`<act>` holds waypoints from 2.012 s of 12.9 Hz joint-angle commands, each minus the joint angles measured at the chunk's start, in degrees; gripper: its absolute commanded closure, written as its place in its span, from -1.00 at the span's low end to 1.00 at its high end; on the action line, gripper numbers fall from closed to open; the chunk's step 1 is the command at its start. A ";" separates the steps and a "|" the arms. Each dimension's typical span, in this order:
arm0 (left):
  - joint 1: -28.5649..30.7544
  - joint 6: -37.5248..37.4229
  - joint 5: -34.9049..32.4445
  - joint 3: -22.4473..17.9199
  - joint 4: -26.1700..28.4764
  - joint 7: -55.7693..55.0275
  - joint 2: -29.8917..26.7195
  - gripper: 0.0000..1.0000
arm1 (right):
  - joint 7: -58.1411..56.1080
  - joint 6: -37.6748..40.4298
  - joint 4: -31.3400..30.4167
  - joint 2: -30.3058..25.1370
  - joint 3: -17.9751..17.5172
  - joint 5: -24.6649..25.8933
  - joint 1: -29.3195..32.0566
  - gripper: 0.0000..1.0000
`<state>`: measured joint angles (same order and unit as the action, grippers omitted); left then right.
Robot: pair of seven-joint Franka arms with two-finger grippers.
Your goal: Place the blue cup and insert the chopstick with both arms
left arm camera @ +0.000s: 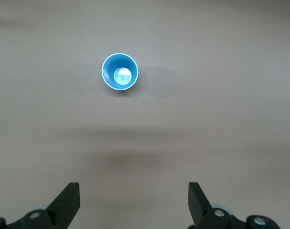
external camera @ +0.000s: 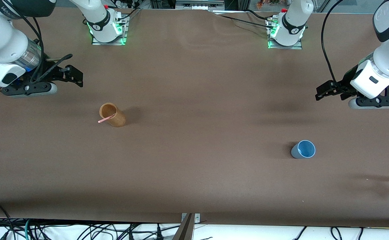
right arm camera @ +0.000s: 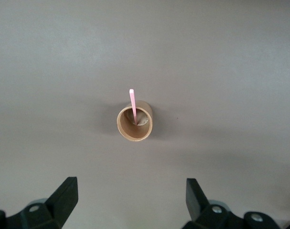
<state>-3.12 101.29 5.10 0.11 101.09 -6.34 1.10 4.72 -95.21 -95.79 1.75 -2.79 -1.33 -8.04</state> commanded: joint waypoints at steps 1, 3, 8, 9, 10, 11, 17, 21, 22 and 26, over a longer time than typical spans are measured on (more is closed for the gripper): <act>0.92 -0.13 -0.61 -0.29 -1.92 1.77 0.29 -1.00 | -0.07 1.26 1.13 -0.26 -0.90 0.80 0.75 -1.00; 3.55 -0.22 -0.53 -0.20 -3.17 2.12 1.36 -1.00 | -0.41 1.08 1.22 -0.17 -0.90 1.06 0.66 -1.00; 3.91 -1.01 -0.62 -0.11 -5.02 2.03 2.33 -1.00 | -2.26 0.03 1.57 0.09 -0.55 1.15 0.75 -1.00; 3.83 -1.01 -0.62 -0.03 -5.02 2.03 2.33 -1.00 | -2.26 -0.06 1.57 -0.08 -0.46 1.15 0.75 -1.00; 3.74 -1.01 -0.62 0.06 -5.02 2.03 2.42 -1.00 | -2.26 -0.06 1.57 -0.08 -0.38 0.80 0.75 -1.00; 3.65 -1.01 -0.62 0.06 -5.11 2.12 2.42 -1.00 | -2.35 0.03 1.57 -0.26 -0.38 0.62 0.75 -1.00; 3.47 -1.54 -0.71 0.15 -5.20 5.54 2.86 -1.00 | -2.35 -0.58 1.57 -1.31 -0.20 0.62 0.75 -1.00; 3.56 -3.99 -0.71 0.15 -5.29 5.64 2.86 -1.00 | -2.35 -0.76 1.39 -1.23 -0.46 0.62 0.75 -1.00; 3.48 -4.09 -0.71 0.15 -5.37 5.64 2.86 -1.00 | -2.35 -0.68 1.39 -1.31 -0.46 0.62 0.75 -1.00; 3.56 -4.79 -0.71 0.15 -5.37 5.64 2.95 -1.00 | -2.35 -0.76 1.39 -1.23 -0.38 0.62 0.75 -1.00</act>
<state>0.39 98.03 5.01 0.19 97.61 -1.83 3.14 3.43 -95.99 -94.52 0.93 -2.75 -0.30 -7.96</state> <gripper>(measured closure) 0.000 0.000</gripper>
